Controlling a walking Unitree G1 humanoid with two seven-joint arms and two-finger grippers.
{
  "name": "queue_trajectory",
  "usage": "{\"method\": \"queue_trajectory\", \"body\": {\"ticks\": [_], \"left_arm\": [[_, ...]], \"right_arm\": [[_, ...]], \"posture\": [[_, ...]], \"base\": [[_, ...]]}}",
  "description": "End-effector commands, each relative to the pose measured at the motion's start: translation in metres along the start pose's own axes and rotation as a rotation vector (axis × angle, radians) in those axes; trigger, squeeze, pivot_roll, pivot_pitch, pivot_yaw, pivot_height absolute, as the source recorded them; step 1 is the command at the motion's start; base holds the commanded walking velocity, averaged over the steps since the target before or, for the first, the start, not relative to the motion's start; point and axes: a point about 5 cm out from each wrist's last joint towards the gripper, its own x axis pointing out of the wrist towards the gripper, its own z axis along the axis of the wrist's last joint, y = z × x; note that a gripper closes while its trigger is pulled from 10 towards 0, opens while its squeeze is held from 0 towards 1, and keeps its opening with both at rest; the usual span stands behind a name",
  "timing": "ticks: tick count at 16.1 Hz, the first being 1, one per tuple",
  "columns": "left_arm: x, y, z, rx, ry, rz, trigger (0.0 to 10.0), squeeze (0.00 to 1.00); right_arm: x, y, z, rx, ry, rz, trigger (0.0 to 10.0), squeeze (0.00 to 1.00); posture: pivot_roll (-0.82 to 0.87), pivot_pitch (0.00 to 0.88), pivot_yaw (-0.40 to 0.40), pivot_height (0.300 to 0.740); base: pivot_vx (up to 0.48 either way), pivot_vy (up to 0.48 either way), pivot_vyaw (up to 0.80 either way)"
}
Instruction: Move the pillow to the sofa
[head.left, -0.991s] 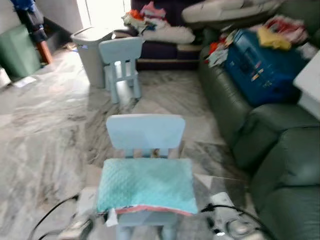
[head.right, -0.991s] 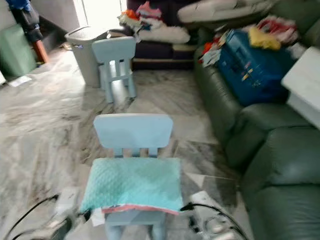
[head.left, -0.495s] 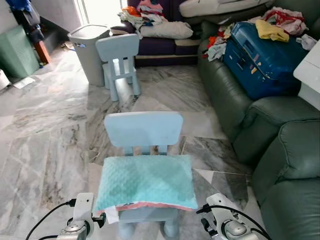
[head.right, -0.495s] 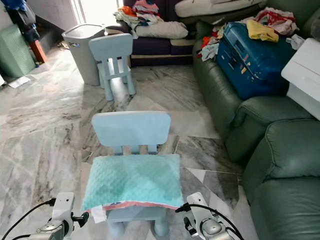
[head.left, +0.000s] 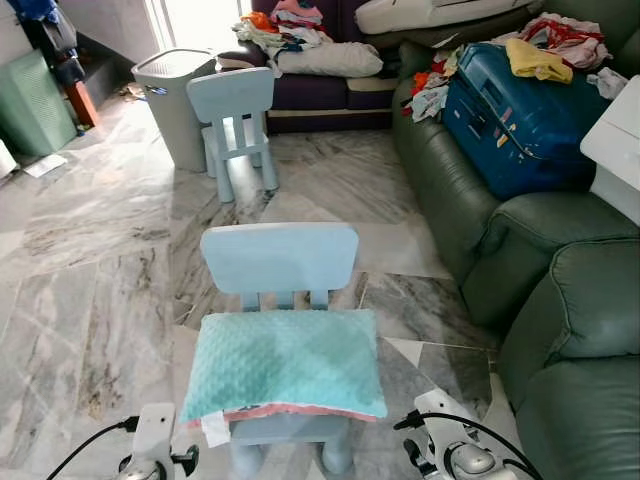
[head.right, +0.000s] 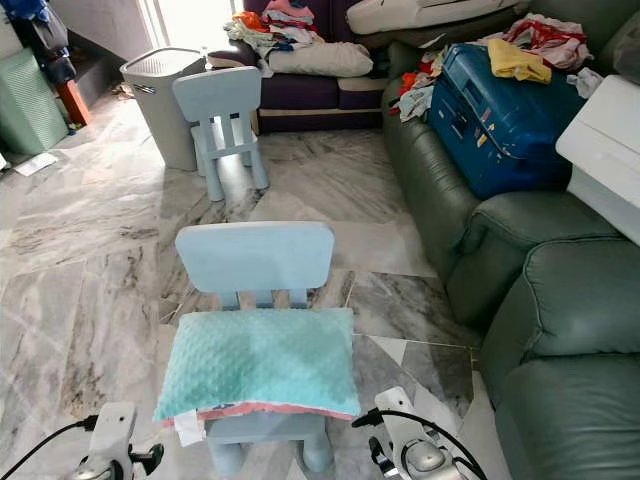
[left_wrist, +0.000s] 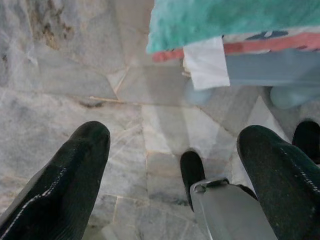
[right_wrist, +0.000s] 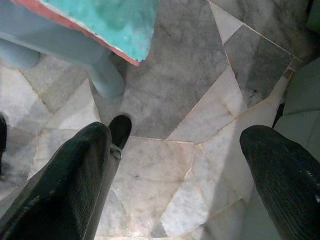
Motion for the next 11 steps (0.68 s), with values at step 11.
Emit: {"method": "queue_trajectory", "body": {"ticks": [11], "left_arm": [[-0.004, -0.010, -0.034, 0.010, 0.064, -0.018, 10.0, 0.00]], "right_arm": [[-0.005, 0.006, -0.029, 0.045, 0.053, 0.044, 10.0, 0.00]], "posture": [[-0.11, 0.058, -0.018, 0.740]], "base": [[0.000, 0.000, 0.00]]}}
